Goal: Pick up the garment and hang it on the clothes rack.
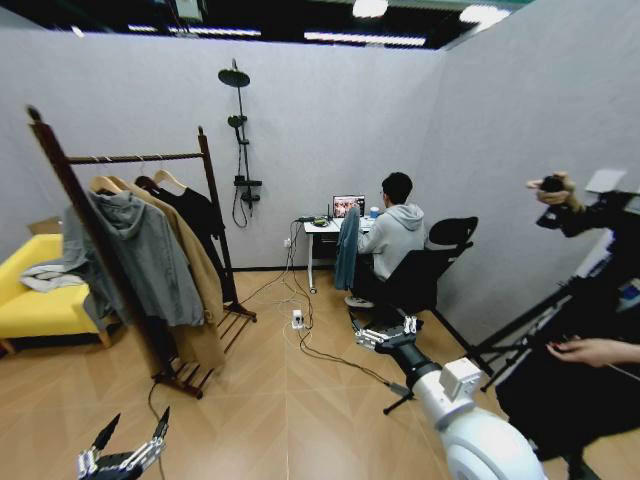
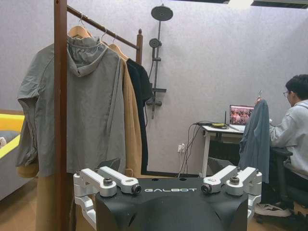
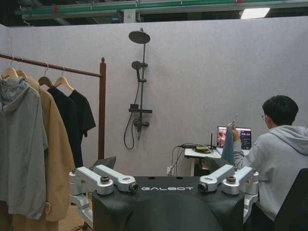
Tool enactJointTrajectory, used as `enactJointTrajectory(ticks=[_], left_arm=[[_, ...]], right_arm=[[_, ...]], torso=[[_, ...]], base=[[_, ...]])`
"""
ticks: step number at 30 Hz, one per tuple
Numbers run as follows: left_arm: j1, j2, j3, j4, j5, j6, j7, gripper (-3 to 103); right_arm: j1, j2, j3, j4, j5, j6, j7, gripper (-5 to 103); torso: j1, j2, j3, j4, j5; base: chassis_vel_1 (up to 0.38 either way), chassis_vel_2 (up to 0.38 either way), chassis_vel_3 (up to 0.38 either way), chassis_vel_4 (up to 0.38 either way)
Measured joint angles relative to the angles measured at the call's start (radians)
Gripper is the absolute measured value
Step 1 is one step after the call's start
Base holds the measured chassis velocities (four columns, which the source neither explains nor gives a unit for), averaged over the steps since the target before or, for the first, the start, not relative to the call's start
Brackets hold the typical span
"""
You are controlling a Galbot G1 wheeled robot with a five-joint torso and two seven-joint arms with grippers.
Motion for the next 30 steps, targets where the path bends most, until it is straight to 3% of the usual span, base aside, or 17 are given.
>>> enactJointTrajectory(ticks=[4,7,12,30], left_arm=[[0.000,0.000,0.000,0.000,0.000,0.000,0.000,100],[0.000,0.000,0.000,0.000,0.000,0.000,0.000,100],[0.000,0.000,0.000,0.000,0.000,0.000,0.000,100],[0.000,0.000,0.000,0.000,0.000,0.000,0.000,100]], right_arm=[[-0.001,0.006,-0.009,-0.015,-0.002,0.032,-0.008,100],[-0.004,0.014,-0.012,-0.019,-0.004,0.037,-0.011,100],[0.001,0.031,-0.025,-0.035,-0.014,0.048,-0.012,100],[0.006,0.039,-0.038,-0.038,-0.041,0.020,-0.010,100]], torso=[[0.001,-0.001,0.001,-0.0007,0.0017],[0.002,-0.001,0.001,-0.0006,-0.0001],[0.002,-0.001,0.001,-0.0002,0.0003],[0.001,-0.001,0.001,-0.0004,0.0006]], base=[[0.006,-0.007,-0.036,0.059],[-0.060,-0.002,0.048,0.004],[-0.044,0.045,0.052,-0.044],[0.019,-0.017,-0.020,0.019]])
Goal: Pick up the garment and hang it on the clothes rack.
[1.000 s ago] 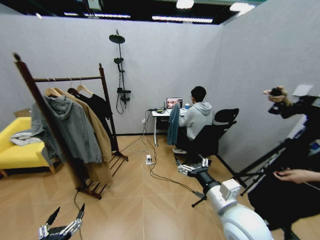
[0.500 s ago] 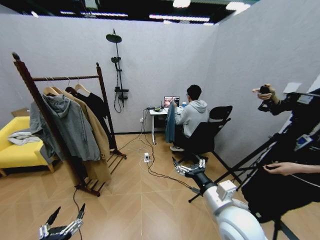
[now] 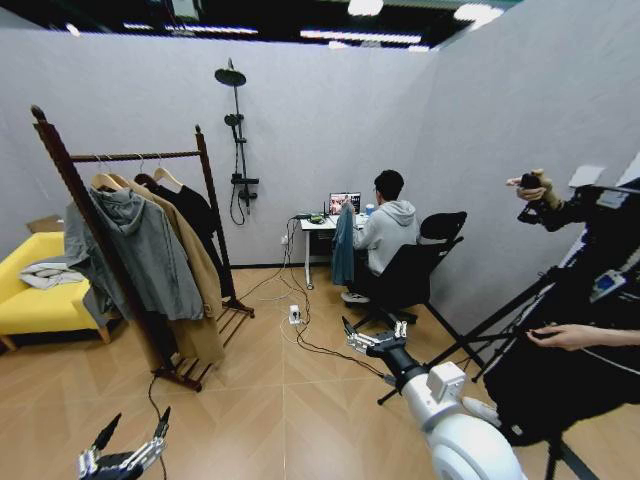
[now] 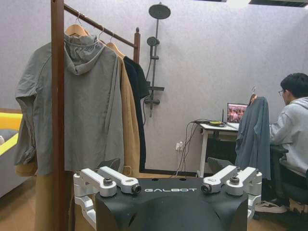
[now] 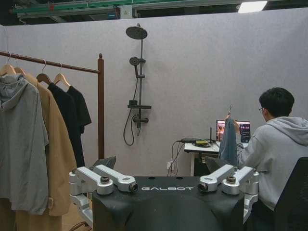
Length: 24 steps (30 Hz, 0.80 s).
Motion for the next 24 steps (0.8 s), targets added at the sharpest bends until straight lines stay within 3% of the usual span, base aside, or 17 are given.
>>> enactJointTrajectory(ticks=[8,24], left_arm=[[0.000,0.000,0.000,0.000,0.000,0.000,0.000,100],[0.000,0.000,0.000,0.000,0.000,0.000,0.000,100]], right_arm=[[0.006,-0.011,0.001,-0.006,0.003,0.005,0.000,100],[-0.030,0.007,0.012,0.015,0.008,0.033,0.007,100]], torso=[[-0.001,0.000,0.000,-0.0001,0.0001],[0.000,0.000,0.000,-0.0001,0.0000]], base=[[0.107,-0.120,-0.112,0.110],[0.007,-0.008,-0.011,0.006]])
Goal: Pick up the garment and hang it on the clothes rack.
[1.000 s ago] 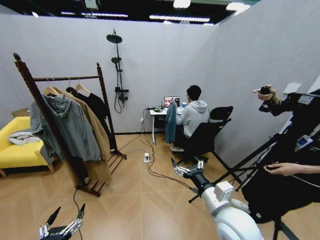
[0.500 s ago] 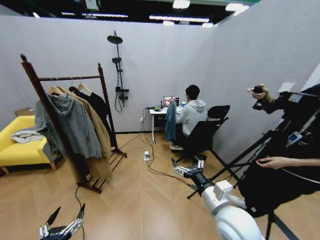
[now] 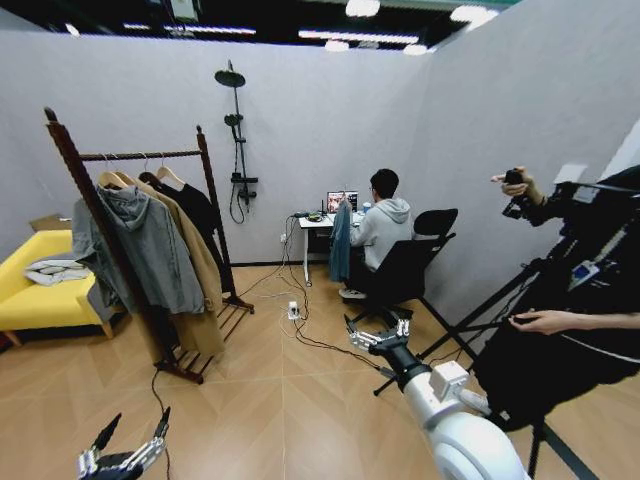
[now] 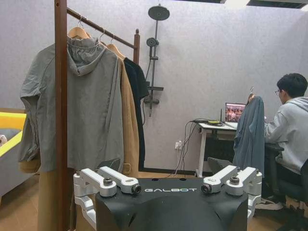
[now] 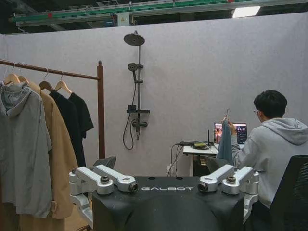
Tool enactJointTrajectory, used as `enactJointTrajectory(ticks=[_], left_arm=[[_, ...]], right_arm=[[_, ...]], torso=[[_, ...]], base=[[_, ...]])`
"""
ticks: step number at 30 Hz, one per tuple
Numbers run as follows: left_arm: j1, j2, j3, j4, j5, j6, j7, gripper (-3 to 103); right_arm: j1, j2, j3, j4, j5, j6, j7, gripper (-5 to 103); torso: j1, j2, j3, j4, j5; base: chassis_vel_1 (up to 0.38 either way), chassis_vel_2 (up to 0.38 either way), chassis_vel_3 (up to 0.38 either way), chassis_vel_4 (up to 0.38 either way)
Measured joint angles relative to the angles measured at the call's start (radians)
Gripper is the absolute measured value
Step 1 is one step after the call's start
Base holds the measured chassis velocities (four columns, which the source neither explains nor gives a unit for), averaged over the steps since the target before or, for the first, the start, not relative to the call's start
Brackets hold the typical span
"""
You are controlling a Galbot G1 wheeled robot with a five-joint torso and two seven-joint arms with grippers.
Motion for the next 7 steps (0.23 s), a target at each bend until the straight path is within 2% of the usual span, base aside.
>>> enactJointTrajectory(ticks=[7], left_arm=[[0.000,0.000,0.000,0.000,0.000,0.000,0.000,100]], right_arm=[[-0.058,0.031,0.043,0.029,0.000,0.010,0.007,100]], torso=[[0.000,0.000,0.000,0.0001,-0.0001]], base=[[0.000,0.000,0.000,0.000]])
